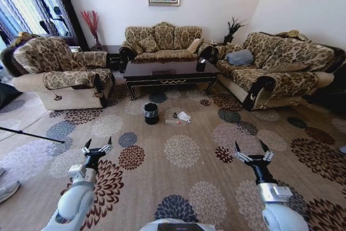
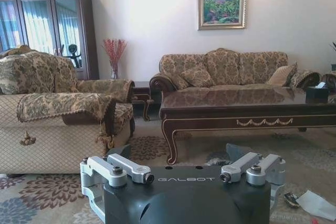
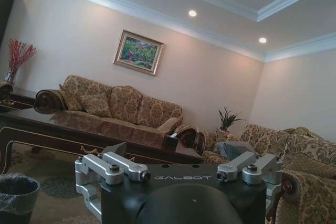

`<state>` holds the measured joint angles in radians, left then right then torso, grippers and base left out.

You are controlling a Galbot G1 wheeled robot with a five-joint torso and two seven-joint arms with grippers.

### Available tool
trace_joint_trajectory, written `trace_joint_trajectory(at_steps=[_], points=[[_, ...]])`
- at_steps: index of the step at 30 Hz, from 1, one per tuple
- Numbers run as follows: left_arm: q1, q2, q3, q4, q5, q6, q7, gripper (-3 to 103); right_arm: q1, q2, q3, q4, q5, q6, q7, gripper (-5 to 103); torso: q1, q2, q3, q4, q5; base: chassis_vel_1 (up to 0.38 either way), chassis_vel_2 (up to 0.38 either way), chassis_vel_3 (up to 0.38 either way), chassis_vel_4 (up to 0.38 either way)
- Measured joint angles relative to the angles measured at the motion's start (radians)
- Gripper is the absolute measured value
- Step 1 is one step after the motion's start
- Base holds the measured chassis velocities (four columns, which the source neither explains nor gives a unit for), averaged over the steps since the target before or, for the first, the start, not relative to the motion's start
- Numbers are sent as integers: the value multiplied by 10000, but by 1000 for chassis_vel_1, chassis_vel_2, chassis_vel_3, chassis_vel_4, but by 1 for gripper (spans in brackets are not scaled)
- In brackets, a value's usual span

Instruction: Move to the front of the table and pick up the trash from the floor, then place it into the trash bin.

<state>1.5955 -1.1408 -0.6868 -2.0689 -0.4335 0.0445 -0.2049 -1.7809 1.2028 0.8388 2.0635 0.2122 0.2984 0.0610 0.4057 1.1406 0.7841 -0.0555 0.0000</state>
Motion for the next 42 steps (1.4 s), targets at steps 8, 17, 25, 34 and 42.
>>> trace_joint_trajectory(at_steps=[8,17,25,34,42], points=[[37,-43,71,-111,-38,202,56,100,26,69,-81,27,9,-15,26,100,-2,-6,-2,0,0,0,0,0,0],[-362,-199,209,-179,-1,535,26,100,111,-46,-53,-110,77,-60,87,100,-193,-417,-224,-1,1,0,0,0,0],[-275,-90,230,-116,138,494,-31,100,177,107,-140,-144,82,-42,91,100,-396,-843,-444,0,-1,0,0,0,0],[-486,387,51,-260,21,872,-281,100,221,196,-412,-212,-161,59,9,100,-596,-1319,-717,1,0,0,0,0,0],[-310,79,130,-290,126,957,-335,100,57,322,-328,-369,-218,196,1,100,-823,-1809,-985,-1,0,0,0,0,0]])
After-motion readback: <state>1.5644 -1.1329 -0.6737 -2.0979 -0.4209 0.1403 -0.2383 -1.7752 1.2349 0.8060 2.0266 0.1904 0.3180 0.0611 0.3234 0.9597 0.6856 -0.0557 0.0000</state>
